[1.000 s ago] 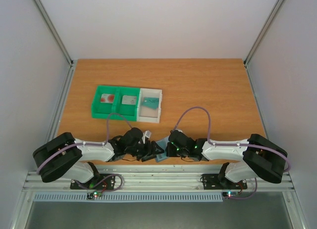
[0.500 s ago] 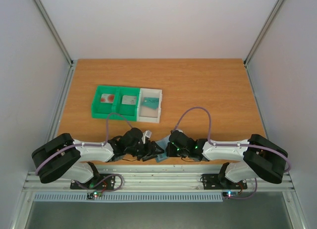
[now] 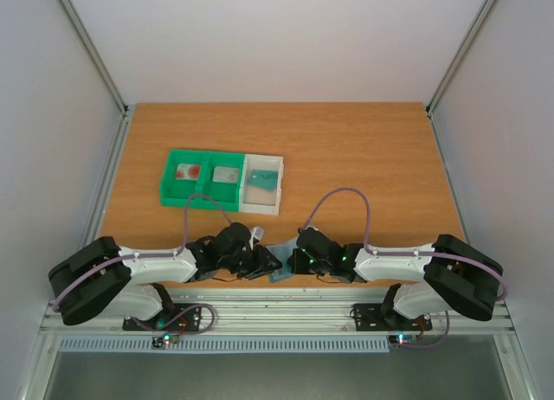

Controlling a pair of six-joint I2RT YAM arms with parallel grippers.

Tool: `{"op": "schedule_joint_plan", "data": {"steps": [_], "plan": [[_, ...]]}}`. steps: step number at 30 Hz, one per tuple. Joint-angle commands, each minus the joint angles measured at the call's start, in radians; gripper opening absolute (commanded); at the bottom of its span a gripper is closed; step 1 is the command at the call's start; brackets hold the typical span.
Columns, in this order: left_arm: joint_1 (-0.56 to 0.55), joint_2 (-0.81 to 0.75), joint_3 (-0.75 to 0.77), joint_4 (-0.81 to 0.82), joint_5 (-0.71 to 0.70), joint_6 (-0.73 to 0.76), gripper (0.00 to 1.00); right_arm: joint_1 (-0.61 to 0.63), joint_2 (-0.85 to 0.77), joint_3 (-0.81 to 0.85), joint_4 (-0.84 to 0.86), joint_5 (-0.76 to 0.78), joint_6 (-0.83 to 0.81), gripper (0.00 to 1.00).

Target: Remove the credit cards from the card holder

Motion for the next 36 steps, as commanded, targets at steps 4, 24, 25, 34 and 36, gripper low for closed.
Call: {"op": "schedule_joint_plan", "data": {"steps": [4, 24, 25, 34, 36], "plan": [[-0.002, -0.083, 0.053, -0.068, -0.102, 0.068, 0.33, 0.008, 0.043, -0.015, 0.033, -0.082, 0.003, 0.1], [-0.002, -0.032, 0.07, 0.1, -0.015, 0.089, 0.27, 0.008, 0.011, -0.073, 0.134, -0.048, 0.021, 0.14], [-0.002, -0.029, 0.073, 0.11, -0.007, 0.089, 0.28, 0.008, 0.009, -0.076, 0.136, -0.047, 0.022, 0.15], [-0.003, 0.011, 0.078, 0.163, 0.017, 0.098, 0.27, 0.008, -0.077, -0.144, 0.159, 0.016, 0.046, 0.21], [-0.002, 0.031, 0.081, 0.174, 0.021, 0.103, 0.24, 0.008, -0.1, -0.163, 0.167, 0.031, 0.048, 0.22]]}}
